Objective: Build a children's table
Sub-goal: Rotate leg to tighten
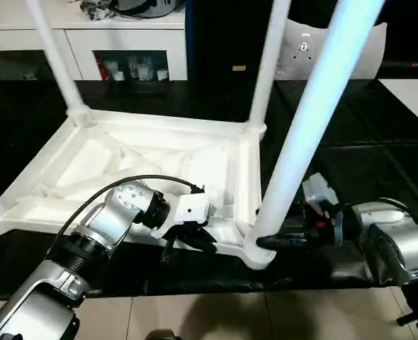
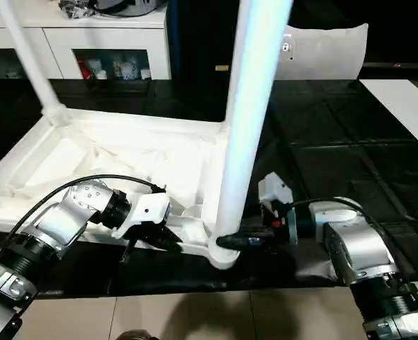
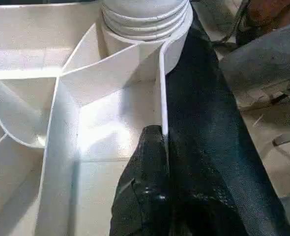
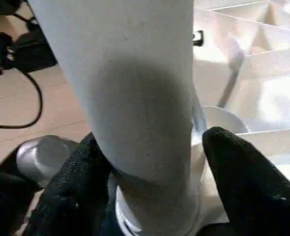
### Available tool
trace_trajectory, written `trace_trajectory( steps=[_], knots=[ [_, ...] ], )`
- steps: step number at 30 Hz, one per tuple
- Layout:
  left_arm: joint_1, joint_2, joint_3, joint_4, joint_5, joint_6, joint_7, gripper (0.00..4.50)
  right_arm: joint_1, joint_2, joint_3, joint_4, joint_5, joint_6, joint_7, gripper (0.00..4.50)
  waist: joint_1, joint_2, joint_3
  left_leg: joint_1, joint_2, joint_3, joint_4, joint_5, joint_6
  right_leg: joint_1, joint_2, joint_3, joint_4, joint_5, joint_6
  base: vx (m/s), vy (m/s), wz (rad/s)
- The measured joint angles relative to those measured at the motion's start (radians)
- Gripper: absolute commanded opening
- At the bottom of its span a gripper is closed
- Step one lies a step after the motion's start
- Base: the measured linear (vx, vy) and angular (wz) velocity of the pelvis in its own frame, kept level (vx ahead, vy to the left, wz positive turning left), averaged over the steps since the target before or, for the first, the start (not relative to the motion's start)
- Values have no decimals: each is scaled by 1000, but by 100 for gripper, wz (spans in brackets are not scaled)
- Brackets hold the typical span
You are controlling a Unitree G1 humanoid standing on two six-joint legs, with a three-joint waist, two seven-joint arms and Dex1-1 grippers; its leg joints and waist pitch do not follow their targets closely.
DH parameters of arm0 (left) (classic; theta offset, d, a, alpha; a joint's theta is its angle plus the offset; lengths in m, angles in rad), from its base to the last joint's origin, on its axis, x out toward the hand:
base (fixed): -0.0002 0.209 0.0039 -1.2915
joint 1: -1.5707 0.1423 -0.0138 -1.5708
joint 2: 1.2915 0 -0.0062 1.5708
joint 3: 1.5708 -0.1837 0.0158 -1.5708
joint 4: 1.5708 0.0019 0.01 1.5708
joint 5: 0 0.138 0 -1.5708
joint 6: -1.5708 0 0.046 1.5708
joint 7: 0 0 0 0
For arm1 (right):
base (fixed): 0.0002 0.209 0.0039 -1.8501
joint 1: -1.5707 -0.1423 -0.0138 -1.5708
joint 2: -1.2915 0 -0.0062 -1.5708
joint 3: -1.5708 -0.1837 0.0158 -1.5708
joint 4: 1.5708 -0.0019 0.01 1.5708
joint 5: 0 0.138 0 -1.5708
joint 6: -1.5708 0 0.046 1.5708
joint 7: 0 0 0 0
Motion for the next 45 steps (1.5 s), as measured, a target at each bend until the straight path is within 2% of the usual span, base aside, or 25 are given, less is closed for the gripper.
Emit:
trace_trajectory(
  steps=[5,6,10,15,19,22,25,26,28,29,31,35,36,38,45],
  knots=[
    [-2,0,-1,5,0,-15,-9,0,1,-15,18,-15,1,25,23,251,1,0,0,0,0,0,0,0,0,0,0,0,-1,0,1,0,0,0],
    [-2,-1,-1,6,0,-17,-9,0,1,-19,20,-20,1,26,23,231,2,0,0,0,0,0,0,0,1,0,0,0,-1,0,1,0,0,0],
    [-2,-3,-1,8,-1,-20,-14,0,1,-21,20,-20,2,29,22,211,3,-1,0,0,0,0,0,0,1,0,0,0,-1,0,1,0,0,0],
    [-2,-4,2,9,-10,-17,-16,0,4,-20,12,-37,7,61,19,203,4,-1,0,0,0,0,0,0,1,0,0,0,-1,0,1,0,0,0],
    [12,-9,27,-3,-27,48,-1,0,46,20,-18,-78,26,94,-58,202,-3,-1,0,0,0,0,-1,0,0,1,0,0,-1,-1,1,0,0,0],
    [12,-15,46,-5,-18,107,62,0,51,65,-34,-78,10,102,-156,202,-15,-2,0,2,0,0,-2,0,-5,4,0,-1,-1,0,2,0,0,0],
    [13,-60,101,-4,22,210,218,0,23,189,-89,-31,-58,106,-389,200,-49,-4,1,6,0,0,-2,1,-7,7,1,-2,-3,0,2,0,0,0],
    [11,-92,116,-4,24,255,276,0,11,219,-105,-21,-80,108,-474,199,-67,-4,1,5,1,-1,-2,1,-7,9,1,-4,-8,2,5,0,0,0],
    [10,-141,132,-4,25,308,349,0,-5,247,-125,-3,-101,111,-570,196,-85,-4,1,3,1,0,-3,0,-5,10,1,-4,-14,4,8,0,0,0],
    [7,-191,150,-2,34,346,432,0,-26,293,-148,23,-126,110,-673,196,-94,-4,1,1,0,0,-3,-1,-4,9,1,-4,-17,5,10,0,0,0],
    [-1,-238,162,3,42,378,517,0,-52,333,-164,46,-150,109,-782,195,-103,-4,1,-1,-2,0,-3,-2,-2,8,1,-1,-17,8,9,0,0,0],
    [-4,-307,181,7,49,400,645,0,-87,401,-195,75,-167,107,-944,195,-95,-5,1,-6,-2,0,-7,-1,5,1,0,-1,-15,5,9,0,0,0],
    [-6,-312,181,7,50,404,653,0,-87,407,-198,75,-173,100,-955,230,-92,-5,0,-8,-2,0,-7,-1,5,-1,0,0,-13,4,7,0,0,0],
    [-11,-317,186,7,52,408,661,0,-87,415,-201,75,-184,83,-966,264,-85,-5,0,-12,-3,1,-3,-2,6,-10,-2,2,0,-1,2,0,0,0],
    [-12,-313,183,1,58,417,666,0,-82,431,-200,79,-190,64,-963,310,-81,-5,0,-15,-1,1,-3,-1,5,-13,-1,2,1,-2,1,0,0,0]
  ],
)
